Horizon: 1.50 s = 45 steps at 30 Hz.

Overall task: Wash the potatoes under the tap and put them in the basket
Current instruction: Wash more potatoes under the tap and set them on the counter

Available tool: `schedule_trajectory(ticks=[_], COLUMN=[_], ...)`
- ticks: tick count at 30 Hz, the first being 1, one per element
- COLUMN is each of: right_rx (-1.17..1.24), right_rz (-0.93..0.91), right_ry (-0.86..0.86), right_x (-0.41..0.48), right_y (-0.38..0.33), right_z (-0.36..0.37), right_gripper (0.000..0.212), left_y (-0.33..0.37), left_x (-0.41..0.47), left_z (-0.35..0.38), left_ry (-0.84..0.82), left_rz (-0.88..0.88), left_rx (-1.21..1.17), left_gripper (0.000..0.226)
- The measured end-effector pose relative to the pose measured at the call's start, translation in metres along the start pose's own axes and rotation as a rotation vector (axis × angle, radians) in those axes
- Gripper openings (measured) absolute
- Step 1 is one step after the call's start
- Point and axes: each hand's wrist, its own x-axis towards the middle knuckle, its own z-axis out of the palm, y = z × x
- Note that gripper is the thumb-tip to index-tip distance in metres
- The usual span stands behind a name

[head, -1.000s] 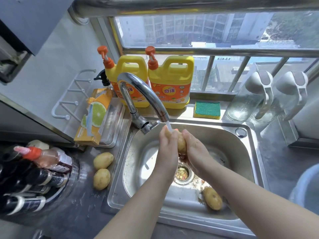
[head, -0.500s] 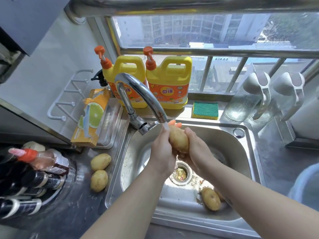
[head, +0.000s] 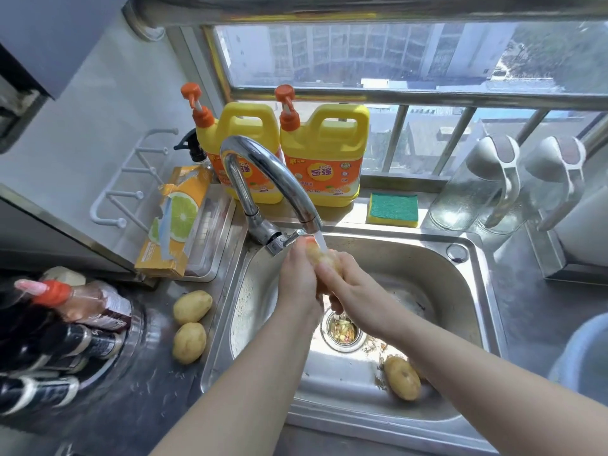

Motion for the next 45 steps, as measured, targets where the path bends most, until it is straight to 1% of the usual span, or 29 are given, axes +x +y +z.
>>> schedule_trajectory(ticks=[2,3,4,5,6,8,9,12,13,14,15,17,18,19,22,24,26,27,29,30,32,33,34,36,37,40,41,43,45], right_rx=[-0.030,0.001,0.058,0.148,0.253,0.506,0.598,0.673,0.656,0.604,0.519,0.272,0.174,0.108,0.060,0.123,0.231,0.265,0.289,0.297,0.288,0.260,0.210,0.100,0.089,0.054,0.049,0.051,-0.059], right_rz=[-0.018,-0.023,-0.026,-0.008,0.053,0.237,0.306,0.376,0.364,0.333,0.279,0.132,0.071,0.031,0.000,0.015,0.049,0.071,0.111,0.106,0.027,-0.021,-0.059,-0.097,-0.093,-0.051,-0.047,-0.048,-0.066], right_ry=[-0.019,-0.023,-0.013,0.010,0.043,0.112,0.121,0.069,0.050,0.039,0.038,0.042,0.046,0.048,0.047,0.072,0.106,0.114,0.116,0.105,0.076,0.069,0.063,0.078,0.073,0.018,-0.001,-0.050,-0.091], right_x=[-0.003,-0.004,-0.005,-0.004,-0.003,0.001,0.003,0.003,0.002,0.001,-0.002,-0.007,-0.008,-0.009,-0.011,-0.010,-0.009,-0.008,-0.006,-0.006,-0.007,-0.008,-0.010,-0.010,-0.011,-0.009,-0.008,-0.010,-0.012], right_y=[0.001,0.000,-0.002,-0.003,-0.005,-0.009,-0.011,-0.013,-0.013,-0.014,-0.016,-0.018,-0.017,-0.014,-0.012,-0.012,-0.009,-0.006,-0.004,-0.005,-0.010,-0.013,-0.016,-0.012,-0.009,-0.002,0.000,-0.003,0.003], right_z=[-0.002,-0.003,-0.002,0.000,0.002,0.003,0.001,-0.003,-0.003,-0.003,-0.002,0.000,0.001,0.002,0.003,0.003,0.003,0.003,0.000,-0.002,-0.006,-0.008,-0.008,-0.008,-0.007,-0.005,-0.006,-0.007,-0.008], right_gripper=[0.044,0.039,0.037,0.039,0.041,0.046,0.049,0.056,0.057,0.056,0.054,0.047,0.043,0.039,0.028,0.031,0.038,0.043,0.053,0.054,0.051,0.054,0.054,0.041,0.036,0.036,0.035,0.033,0.042], left_y=[0.004,0.004,0.003,0.001,-0.003,-0.013,-0.018,-0.027,-0.028,-0.027,-0.024,-0.018,-0.017,-0.015,-0.010,-0.005,-0.006,-0.007,-0.018,-0.023,-0.027,-0.026,-0.025,-0.018,-0.014,-0.008,-0.006,-0.005,-0.003], left_x=[0.006,0.007,0.005,0.004,0.003,-0.001,-0.003,-0.003,-0.002,-0.003,-0.006,-0.011,-0.010,-0.010,-0.004,-0.005,-0.008,-0.011,-0.014,-0.012,-0.012,-0.013,-0.015,-0.018,-0.019,-0.012,-0.011,-0.002,0.005], left_z=[-0.001,-0.004,-0.005,-0.007,-0.008,-0.011,-0.012,-0.019,-0.020,-0.021,-0.019,-0.011,-0.007,-0.003,0.002,0.001,0.002,0.001,-0.002,-0.005,-0.007,-0.007,-0.006,0.000,0.004,0.011,0.012,0.008,0.002], left_ry=[-0.033,-0.057,-0.081,-0.105,-0.123,-0.178,-0.214,-0.313,-0.327,-0.323,-0.304,-0.227,-0.179,-0.130,-0.006,-0.005,-0.041,-0.069,-0.142,-0.192,-0.275,-0.284,-0.266,-0.176,-0.119,0.025,0.048,0.081,0.094], left_rz=[-0.205,-0.250,-0.251,-0.216,-0.164,-0.009,0.054,0.144,0.150,0.157,0.151,0.127,0.123,0.105,-0.017,-0.121,-0.155,-0.127,0.012,0.092,0.158,0.176,0.195,0.208,0.175,-0.039,-0.116,-0.258,-0.344], left_rx=[-0.133,-0.160,-0.170,-0.155,-0.115,-0.015,0.043,0.182,0.180,0.146,0.088,-0.037,-0.071,-0.094,-0.160,-0.204,-0.200,-0.154,-0.016,0.050,0.141,0.142,0.113,0.032,-0.013,-0.154,-0.183,-0.231,-0.312], left_gripper=[0.028,0.032,0.038,0.042,0.043,0.040,0.043,0.073,0.078,0.078,0.071,0.041,0.024,0.012,0.020,0.028,0.036,0.040,0.047,0.055,0.074,0.075,0.068,0.032,0.018,0.025,0.025,0.016,0.017])
